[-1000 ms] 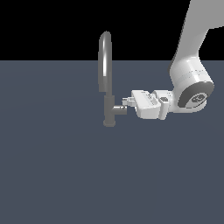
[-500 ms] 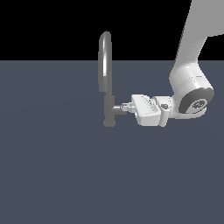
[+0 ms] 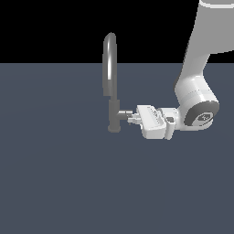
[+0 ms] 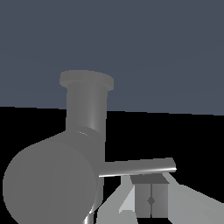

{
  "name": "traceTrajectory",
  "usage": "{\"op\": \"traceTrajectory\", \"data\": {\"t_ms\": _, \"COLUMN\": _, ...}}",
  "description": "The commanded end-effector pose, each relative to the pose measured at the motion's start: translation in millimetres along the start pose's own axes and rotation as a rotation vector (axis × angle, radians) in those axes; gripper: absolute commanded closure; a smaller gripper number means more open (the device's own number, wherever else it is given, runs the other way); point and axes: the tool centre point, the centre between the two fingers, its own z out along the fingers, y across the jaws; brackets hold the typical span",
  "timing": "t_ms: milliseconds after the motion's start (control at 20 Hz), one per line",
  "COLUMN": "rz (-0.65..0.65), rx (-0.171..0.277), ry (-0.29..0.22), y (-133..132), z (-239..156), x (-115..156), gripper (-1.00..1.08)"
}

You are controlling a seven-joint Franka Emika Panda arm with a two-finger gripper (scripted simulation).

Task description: Turn on the faucet by rotating a designated handle.

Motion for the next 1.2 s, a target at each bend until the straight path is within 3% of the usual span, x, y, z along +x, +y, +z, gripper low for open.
{"op": "traceTrajectory", "data": {"t_ms": 0, "rz": 0.012, "rx": 0.002, "ry": 0.002, "y": 0.6, "z": 0.0, "x": 12.6, "gripper": 1.08}}
{"op": "traceTrajectory", "data": {"t_ms": 450, "rz": 0.039, "rx": 0.005, "ry": 0.004, "y": -1.4, "z": -0.2, "x": 52.0, "gripper": 1.08}}
{"op": "traceTrajectory", "data": {"t_ms": 500, "rz": 0.039, "rx": 0.005, "ry": 0.004, "y": -1.4, "z": -0.2, "x": 52.0, "gripper": 1.08}}
{"op": "traceTrajectory", "data": {"t_ms": 550, "rz": -0.011, "rx": -0.009, "ry": -0.011, "y": -11.2, "z": -2.6, "x": 17.1, "gripper": 1.08}}
{"op": "traceTrajectory", "data": {"t_ms": 1150, "rz": 0.027, "rx": 0.001, "ry": 0.0, "y": -24.3, "z": -0.9, "x": 57.5, "gripper": 1.08}}
